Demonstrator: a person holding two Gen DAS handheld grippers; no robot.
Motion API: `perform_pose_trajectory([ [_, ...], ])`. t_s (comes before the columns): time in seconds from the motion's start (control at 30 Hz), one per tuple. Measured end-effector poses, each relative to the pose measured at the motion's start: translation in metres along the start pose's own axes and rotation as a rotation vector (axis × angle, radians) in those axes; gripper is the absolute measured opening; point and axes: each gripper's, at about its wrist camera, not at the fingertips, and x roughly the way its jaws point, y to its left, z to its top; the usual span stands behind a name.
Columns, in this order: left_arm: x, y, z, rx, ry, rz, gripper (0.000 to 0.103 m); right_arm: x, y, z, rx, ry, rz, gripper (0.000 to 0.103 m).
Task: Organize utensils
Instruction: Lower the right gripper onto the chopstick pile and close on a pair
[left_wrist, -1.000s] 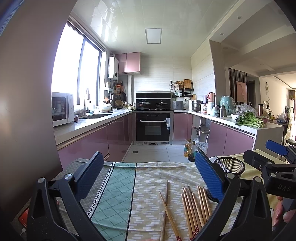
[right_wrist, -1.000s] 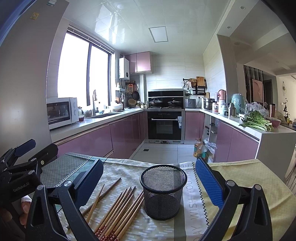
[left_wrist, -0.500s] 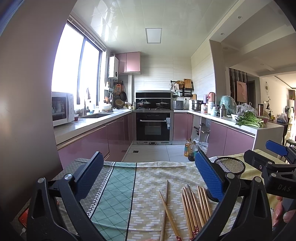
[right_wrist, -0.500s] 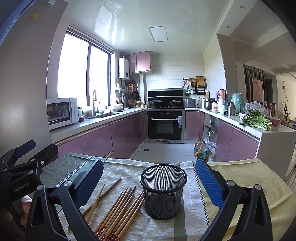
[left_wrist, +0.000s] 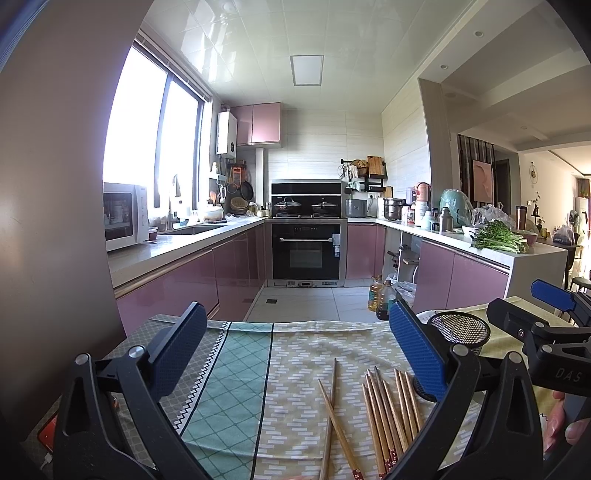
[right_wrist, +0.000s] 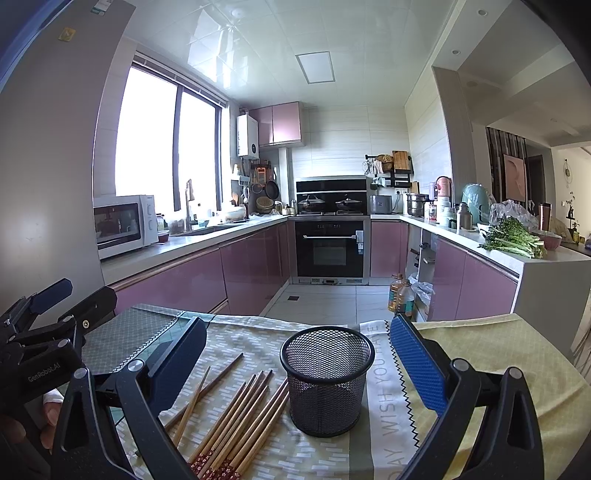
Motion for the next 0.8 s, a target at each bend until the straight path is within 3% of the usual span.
perform_pose_trajectory([
  [0.5,0.004,0.001,-0.002,0.002,0.021,-0.001,0.097,0.001,-0.002,0.001,0.009,0.015,0.014,0.096],
  [0.7,0.01,0.002,-0.006,0.015,0.074,-0.009,0.097,0.006,0.002,-0.004,-0.002,0.071,0.052,0.096],
  [0.8,0.019,0.005,-0.012,0.044,0.14,-0.036,0.097,0.013,0.005,-0.012,-0.006,0.148,0.108,0.096],
])
